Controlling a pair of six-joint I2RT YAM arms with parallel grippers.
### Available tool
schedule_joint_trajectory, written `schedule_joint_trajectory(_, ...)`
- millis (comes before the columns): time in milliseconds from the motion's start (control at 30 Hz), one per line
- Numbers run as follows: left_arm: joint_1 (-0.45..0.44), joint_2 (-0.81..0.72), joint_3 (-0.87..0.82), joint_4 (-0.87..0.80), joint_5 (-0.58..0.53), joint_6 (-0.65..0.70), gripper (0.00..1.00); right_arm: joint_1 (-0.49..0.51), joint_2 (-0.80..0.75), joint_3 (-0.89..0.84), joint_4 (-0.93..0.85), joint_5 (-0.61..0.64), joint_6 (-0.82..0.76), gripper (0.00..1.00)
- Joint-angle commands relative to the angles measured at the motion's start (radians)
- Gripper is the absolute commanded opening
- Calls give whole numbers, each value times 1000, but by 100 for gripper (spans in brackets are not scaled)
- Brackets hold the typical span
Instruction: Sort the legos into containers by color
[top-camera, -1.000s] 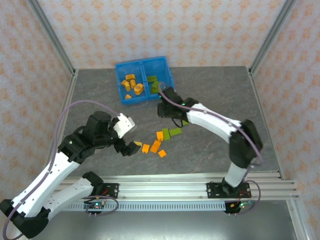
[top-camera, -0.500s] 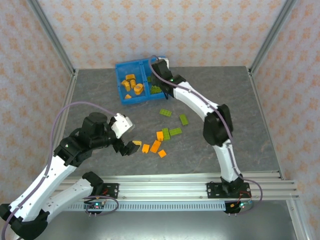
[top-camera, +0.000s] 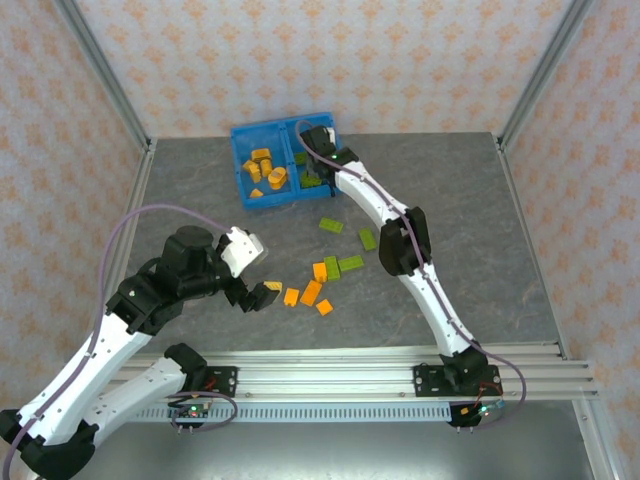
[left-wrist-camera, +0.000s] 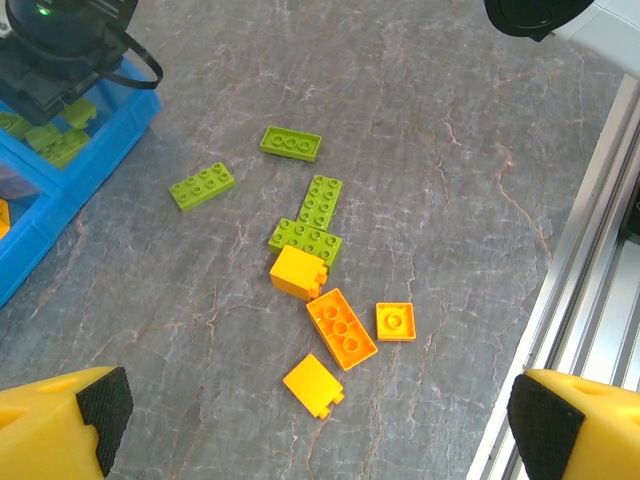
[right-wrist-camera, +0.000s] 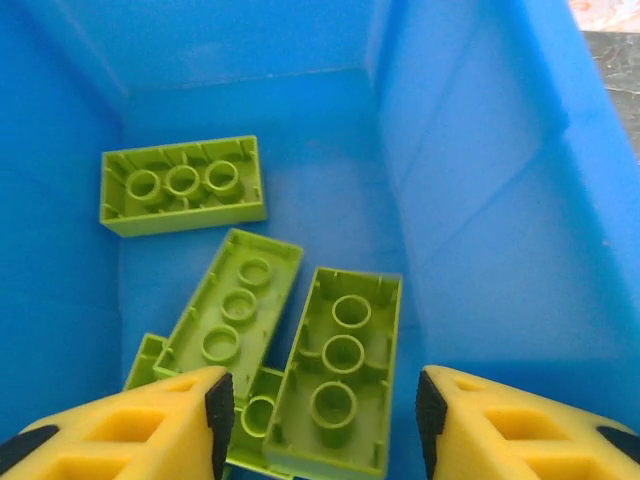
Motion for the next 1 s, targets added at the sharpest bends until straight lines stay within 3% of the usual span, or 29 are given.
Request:
schedule_joint_trajectory(0,7,-10,-11,22,-10,-10,100,5,-55,62,-6,-8,-13,55)
schedule_joint_trajectory(167,7,-8,-14,28,-13,-14,100,9,-171,22,-49,-40,27,52)
schedule_joint_trajectory(233,9,-6,-17,33,-6,-14,100,12,-271,-83,-45,-56,46,52)
schedule_joint_trajectory(467,9,-1,-15,40,27,-17,100,15,-872,-1001,300,-86,29,59)
schedule_joint_trajectory(633,18,-6,-21,79,93,-24,100,12,-1123,-1419,319,-45,60,62)
schedule_joint_trajectory(767,26,-2,-23,89,121,-25,100,8,-1151,-1567,323,-101,40,72)
schedule_joint_trajectory(867,27,6,-20,84,126,-24,100,2,-1084,-1553,284,-129,24,82)
schedule_joint_trajectory(967,27,7,-19,76,127,-26,100,-28,-1009,-1521,275,-133,29,85)
